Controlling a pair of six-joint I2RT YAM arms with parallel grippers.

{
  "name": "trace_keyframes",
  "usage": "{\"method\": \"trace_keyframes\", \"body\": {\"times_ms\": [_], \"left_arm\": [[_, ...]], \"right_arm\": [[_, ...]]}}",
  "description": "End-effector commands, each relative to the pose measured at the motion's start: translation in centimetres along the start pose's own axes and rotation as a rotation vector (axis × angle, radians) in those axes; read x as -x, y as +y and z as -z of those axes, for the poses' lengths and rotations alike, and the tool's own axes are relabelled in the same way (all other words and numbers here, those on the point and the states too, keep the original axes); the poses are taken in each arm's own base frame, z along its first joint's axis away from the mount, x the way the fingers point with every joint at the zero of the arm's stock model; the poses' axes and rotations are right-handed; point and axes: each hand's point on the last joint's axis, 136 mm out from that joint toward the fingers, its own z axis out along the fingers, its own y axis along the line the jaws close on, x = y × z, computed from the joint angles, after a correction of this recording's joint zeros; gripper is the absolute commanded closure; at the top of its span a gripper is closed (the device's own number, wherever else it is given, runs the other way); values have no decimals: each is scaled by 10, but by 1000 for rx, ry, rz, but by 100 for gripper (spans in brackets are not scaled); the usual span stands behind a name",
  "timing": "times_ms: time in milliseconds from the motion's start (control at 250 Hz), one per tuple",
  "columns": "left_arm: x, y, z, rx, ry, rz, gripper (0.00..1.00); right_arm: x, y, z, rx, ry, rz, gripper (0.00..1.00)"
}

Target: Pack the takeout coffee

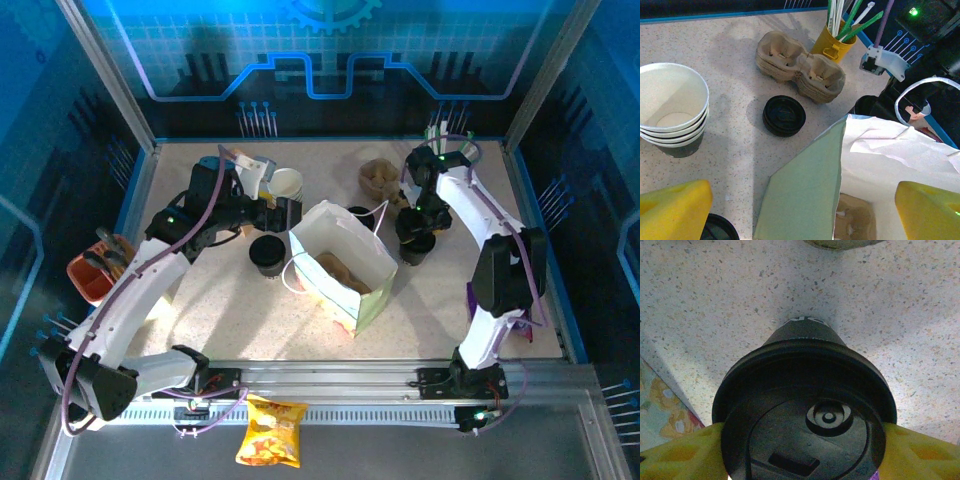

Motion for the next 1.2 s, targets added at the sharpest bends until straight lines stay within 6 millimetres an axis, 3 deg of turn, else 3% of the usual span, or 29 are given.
{"method": "trace_keyframes", "body": {"times_ms": [0, 300, 591, 1199], "left_arm": [[4, -6, 4, -29, -13, -9, 5], [7, -13, 0, -59, 1, -5, 6], [-3, -27, -14, -103, 86, -25, 7], [-25, -28, -43, -120, 289, -88, 29]], "right_arm": [[-11, 3, 26, -16, -26, 19, 38], [-27, 0, 76, -28, -121, 11, 41], [-50, -1, 124, -37, -223, 3, 42], [-92, 20, 220, 69, -519, 25, 45]]}}
